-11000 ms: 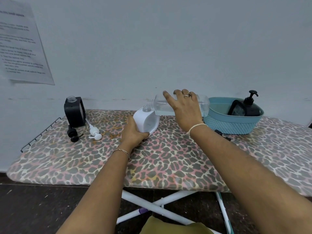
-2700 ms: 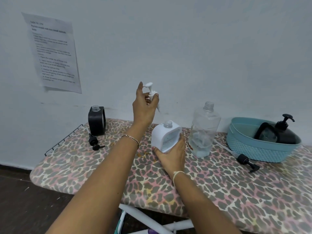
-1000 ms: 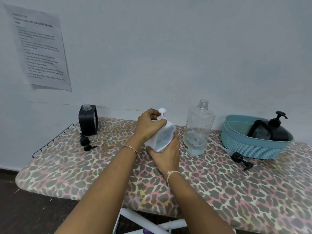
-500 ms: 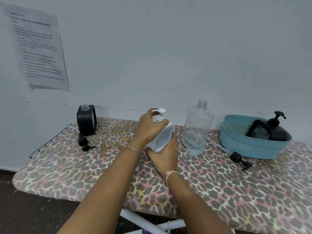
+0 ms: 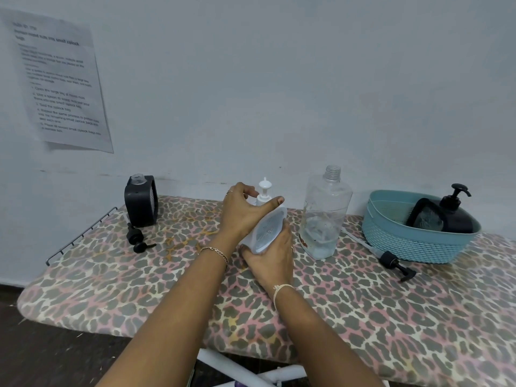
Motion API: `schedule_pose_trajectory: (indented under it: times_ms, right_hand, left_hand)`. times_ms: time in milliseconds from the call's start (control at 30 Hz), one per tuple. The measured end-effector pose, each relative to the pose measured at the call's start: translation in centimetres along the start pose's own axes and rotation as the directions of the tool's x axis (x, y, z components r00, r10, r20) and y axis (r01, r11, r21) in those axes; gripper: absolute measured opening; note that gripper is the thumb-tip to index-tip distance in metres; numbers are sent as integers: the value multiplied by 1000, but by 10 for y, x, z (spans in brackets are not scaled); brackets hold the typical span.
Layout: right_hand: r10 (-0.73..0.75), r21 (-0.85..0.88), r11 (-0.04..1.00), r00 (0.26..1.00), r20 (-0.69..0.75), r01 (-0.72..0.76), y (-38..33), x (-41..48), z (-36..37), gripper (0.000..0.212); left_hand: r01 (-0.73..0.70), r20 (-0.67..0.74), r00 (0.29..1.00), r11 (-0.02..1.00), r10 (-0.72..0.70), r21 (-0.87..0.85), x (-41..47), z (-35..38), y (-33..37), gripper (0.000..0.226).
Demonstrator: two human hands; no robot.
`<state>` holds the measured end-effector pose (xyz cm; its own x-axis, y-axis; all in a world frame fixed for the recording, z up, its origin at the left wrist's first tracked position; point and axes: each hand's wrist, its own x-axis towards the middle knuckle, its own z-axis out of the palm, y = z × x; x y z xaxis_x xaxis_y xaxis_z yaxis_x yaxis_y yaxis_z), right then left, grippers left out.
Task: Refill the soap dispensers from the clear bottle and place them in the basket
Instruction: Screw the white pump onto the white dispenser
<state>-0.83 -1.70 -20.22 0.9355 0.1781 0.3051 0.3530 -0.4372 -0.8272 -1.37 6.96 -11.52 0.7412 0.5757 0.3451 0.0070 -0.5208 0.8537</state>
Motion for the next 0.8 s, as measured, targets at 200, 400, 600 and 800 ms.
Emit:
schedule_pose_trajectory:
  times_ms: [200,400,600,800]
  right_hand:
    - [9,-11,1000,1000,17,-9,-1,-1,0,118]
    - [10,0,1000,1000,-1,-10,-2,-2,-1,114]
    - [16,-1,1000,1000,10,-16,-3,-2,-2,115]
    - [34,-16,999,999,42,-34,-6,-1,-7,115]
  left_hand:
    - [0,76,997,1000,0,-7,6,-6,2,17]
    - [-20,1,1000,996,20,83,5,-2,-1,48]
    - [36,81,996,999,-34,-21,4,-7,0,35]
    - [40,187,982,999,-40,5,-3,-16,4,17]
